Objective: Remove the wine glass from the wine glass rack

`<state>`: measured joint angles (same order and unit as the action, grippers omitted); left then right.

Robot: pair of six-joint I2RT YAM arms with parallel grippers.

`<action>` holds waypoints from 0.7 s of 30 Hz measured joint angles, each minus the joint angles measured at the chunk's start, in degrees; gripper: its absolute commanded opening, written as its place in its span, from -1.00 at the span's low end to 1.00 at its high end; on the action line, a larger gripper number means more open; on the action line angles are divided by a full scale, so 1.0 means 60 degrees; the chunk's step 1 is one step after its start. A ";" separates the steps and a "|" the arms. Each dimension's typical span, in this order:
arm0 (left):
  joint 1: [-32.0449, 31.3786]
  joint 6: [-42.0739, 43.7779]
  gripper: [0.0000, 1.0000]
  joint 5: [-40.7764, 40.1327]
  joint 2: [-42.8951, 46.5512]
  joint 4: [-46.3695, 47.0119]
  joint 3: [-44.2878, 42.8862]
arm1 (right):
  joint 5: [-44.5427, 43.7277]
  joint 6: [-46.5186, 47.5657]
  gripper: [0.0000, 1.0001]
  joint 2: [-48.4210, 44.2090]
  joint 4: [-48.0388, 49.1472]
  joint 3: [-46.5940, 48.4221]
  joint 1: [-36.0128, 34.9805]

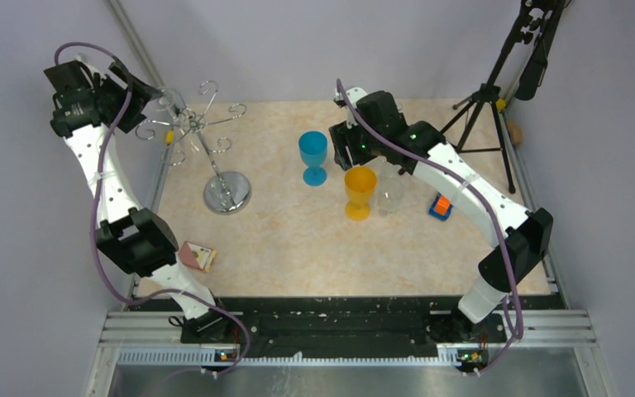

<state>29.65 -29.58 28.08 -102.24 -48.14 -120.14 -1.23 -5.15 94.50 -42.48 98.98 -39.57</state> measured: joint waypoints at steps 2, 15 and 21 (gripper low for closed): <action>0.0004 0.0007 0.58 0.0211 -0.0208 -0.0025 0.0000 | 0.0004 0.0007 0.22 0.0000 0.0015 -0.0018 0.0000; 0.0313 -0.0153 -0.05 0.1078 -0.0382 0.0117 -0.0011 | 0.0007 0.0109 0.22 0.0000 0.0142 -0.0124 0.0000; 0.0328 -0.0375 -0.37 0.1512 -0.0379 0.0466 0.0171 | -0.0135 0.0095 0.22 0.0000 0.0157 -0.0124 0.0018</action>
<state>31.62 -31.83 37.15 -104.51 -45.34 -119.11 -2.04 -4.58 94.50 -41.54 98.24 -39.46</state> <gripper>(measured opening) 0.387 0.611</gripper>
